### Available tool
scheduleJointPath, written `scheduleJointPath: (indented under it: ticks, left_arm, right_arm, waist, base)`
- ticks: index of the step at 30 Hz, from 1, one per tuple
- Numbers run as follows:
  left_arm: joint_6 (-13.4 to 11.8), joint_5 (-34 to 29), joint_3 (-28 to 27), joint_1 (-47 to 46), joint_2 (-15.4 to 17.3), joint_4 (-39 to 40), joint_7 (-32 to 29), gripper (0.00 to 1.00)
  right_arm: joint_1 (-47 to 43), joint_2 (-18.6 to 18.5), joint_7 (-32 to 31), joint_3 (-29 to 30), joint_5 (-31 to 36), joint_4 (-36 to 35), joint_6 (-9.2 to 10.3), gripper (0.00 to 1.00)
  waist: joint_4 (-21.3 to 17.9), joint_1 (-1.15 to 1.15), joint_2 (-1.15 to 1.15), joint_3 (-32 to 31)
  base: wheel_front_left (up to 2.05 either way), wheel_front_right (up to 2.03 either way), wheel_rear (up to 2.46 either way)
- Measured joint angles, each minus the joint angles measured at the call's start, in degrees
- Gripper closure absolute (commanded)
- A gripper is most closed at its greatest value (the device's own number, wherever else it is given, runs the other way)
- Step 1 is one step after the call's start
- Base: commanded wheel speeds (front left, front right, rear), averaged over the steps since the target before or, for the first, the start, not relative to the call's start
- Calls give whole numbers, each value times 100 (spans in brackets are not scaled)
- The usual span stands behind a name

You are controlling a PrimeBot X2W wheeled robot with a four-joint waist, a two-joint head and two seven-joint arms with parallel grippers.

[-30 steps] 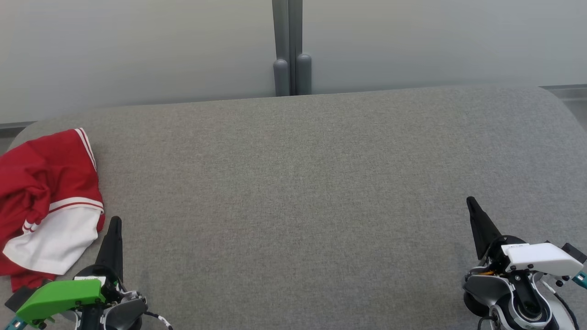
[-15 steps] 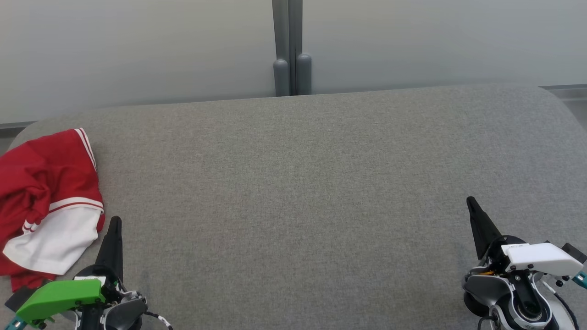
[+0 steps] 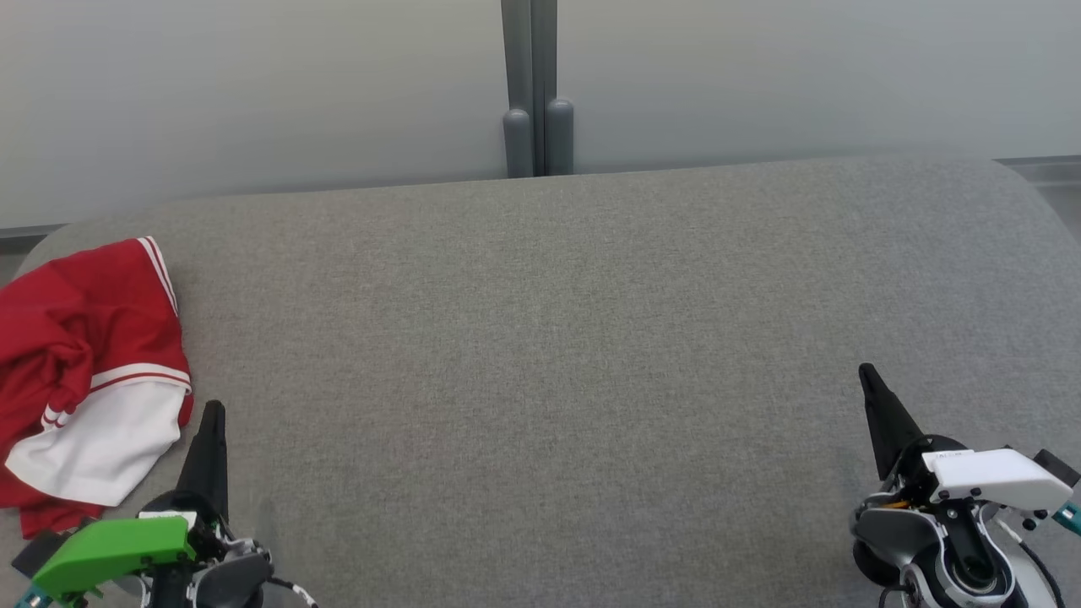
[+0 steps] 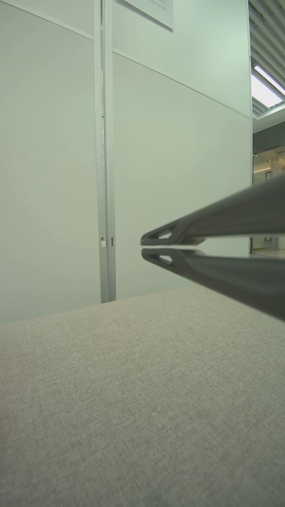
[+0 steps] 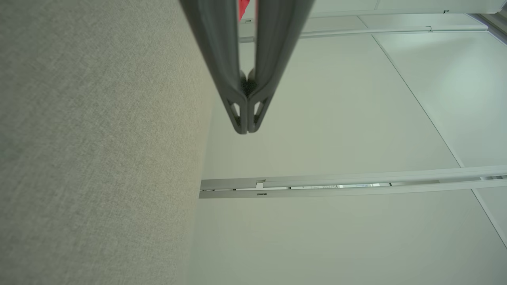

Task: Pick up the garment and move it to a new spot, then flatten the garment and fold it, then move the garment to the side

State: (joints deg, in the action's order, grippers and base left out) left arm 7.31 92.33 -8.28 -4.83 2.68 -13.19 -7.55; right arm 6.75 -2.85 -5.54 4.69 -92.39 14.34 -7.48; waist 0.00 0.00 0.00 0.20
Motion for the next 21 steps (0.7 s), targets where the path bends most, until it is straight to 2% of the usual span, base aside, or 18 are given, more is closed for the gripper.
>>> scheduleJointPath:
  ticks: [8, 21]
  left_arm:
    - [-10, -82, 49, 213, -56, -272, 88, 0]
    - [-23, -1756, 90, 209, -52, -288, 463, 0]
  right_arm:
    - [-187, 34, 63, -56, 78, 227, 2, 0]
    - [-170, -113, 411, -270, 1396, 220, 2, 0]
  waist:
    - [0, 0, 0, 5]
    - [13, 0, 0, -4]
  base:
    - [0, 0, 0]
    - [0, 0, 0]
